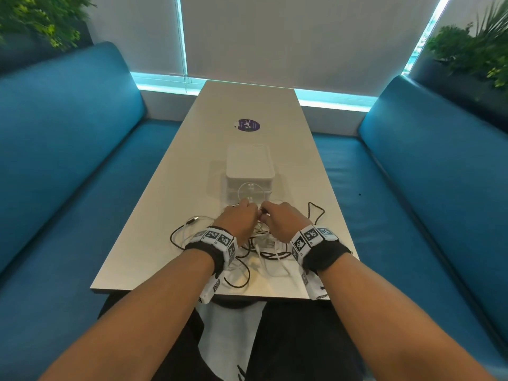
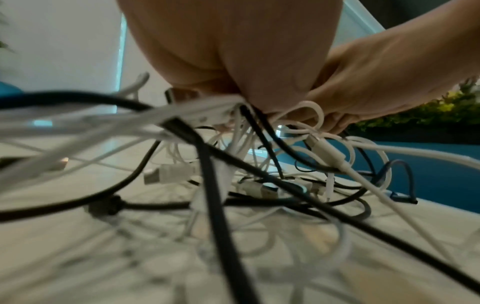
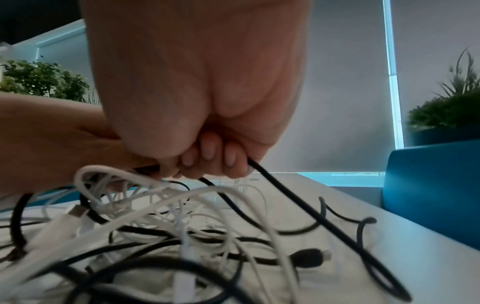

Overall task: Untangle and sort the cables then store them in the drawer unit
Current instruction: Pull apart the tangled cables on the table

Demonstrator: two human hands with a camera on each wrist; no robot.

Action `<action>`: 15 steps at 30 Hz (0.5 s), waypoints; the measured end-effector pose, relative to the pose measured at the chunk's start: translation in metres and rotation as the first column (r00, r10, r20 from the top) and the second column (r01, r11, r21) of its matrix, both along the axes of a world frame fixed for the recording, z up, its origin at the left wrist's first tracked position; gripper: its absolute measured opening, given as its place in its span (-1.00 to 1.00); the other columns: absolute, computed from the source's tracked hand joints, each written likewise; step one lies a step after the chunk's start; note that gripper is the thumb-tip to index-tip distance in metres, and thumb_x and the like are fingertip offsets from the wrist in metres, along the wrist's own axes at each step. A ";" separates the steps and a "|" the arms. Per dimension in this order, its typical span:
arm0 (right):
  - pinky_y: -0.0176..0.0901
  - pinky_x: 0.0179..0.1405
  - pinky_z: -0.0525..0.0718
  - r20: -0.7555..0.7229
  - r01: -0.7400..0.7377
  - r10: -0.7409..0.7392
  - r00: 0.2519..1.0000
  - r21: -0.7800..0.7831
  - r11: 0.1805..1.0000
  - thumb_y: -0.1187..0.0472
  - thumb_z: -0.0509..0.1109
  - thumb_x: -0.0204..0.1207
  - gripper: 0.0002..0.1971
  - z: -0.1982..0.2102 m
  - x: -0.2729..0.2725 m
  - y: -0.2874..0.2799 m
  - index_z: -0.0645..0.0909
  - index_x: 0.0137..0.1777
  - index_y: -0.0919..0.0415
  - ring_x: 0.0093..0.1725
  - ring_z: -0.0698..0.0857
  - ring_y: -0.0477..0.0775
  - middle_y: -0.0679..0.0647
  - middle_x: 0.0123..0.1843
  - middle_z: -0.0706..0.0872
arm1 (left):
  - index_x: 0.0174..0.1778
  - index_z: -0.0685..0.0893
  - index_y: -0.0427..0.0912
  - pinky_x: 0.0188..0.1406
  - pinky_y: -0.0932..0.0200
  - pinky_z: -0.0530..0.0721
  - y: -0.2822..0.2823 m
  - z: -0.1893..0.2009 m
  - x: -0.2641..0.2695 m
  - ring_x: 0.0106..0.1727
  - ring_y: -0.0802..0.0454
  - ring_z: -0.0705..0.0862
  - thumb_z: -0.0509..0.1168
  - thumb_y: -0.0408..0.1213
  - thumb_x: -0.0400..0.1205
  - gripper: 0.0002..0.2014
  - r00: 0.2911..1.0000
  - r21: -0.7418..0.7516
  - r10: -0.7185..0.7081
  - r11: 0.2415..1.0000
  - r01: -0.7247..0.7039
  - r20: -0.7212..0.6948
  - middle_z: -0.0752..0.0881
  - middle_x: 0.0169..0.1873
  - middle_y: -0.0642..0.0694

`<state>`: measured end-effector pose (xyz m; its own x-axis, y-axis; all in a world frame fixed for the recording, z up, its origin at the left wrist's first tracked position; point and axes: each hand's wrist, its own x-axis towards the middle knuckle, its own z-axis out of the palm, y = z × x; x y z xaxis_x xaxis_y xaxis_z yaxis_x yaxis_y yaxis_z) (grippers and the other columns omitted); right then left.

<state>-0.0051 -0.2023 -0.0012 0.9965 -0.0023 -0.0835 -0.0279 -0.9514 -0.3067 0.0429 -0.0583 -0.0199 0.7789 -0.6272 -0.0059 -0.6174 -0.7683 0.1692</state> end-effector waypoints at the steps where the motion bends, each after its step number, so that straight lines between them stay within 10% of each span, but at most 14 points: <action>1: 0.16 -0.06 0.70 -0.008 -0.006 0.006 1.000 -0.017 1.000 0.01 0.20 0.73 -0.81 0.002 0.000 -0.001 0.54 0.10 0.11 -0.10 0.70 0.28 0.21 -0.03 0.72 | 0.24 0.52 -0.22 -0.14 -0.03 0.47 0.001 0.000 0.003 -0.01 -0.32 0.66 0.09 -0.29 0.79 -0.82 1.000 0.020 -0.017 1.000 0.017 0.013 0.53 0.14 -0.21; 8: 0.11 -0.13 0.71 0.015 0.032 -0.031 0.999 -0.050 0.998 -0.05 0.18 0.73 -0.79 0.010 0.001 -0.016 0.55 0.09 0.04 -0.16 0.69 0.28 0.18 -0.10 0.72 | 0.14 0.62 -0.19 -0.25 0.01 0.43 0.010 0.009 0.005 -0.25 -0.12 0.48 0.12 -0.02 0.80 -0.68 0.984 0.044 -0.082 0.996 0.076 0.161 0.47 0.17 -0.16; 15: 0.14 -0.06 0.70 -0.019 0.122 -0.122 0.992 -0.010 0.992 -0.04 0.15 0.74 -0.79 0.005 -0.008 -0.025 0.57 0.14 0.01 -0.14 0.64 0.26 0.09 -0.18 0.58 | 0.27 0.62 -0.04 0.25 -0.17 0.34 0.010 0.009 -0.002 0.31 -0.21 0.41 0.19 -0.25 0.67 -0.73 0.939 0.209 -0.184 0.970 0.125 0.292 0.54 0.32 -0.03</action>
<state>-0.0135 -0.2272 0.0036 0.9869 -0.1249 -0.1024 -0.1502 -0.9432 -0.2964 0.0408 -0.0481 -0.0114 0.6546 -0.7506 0.0905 -0.7299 -0.6586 -0.1831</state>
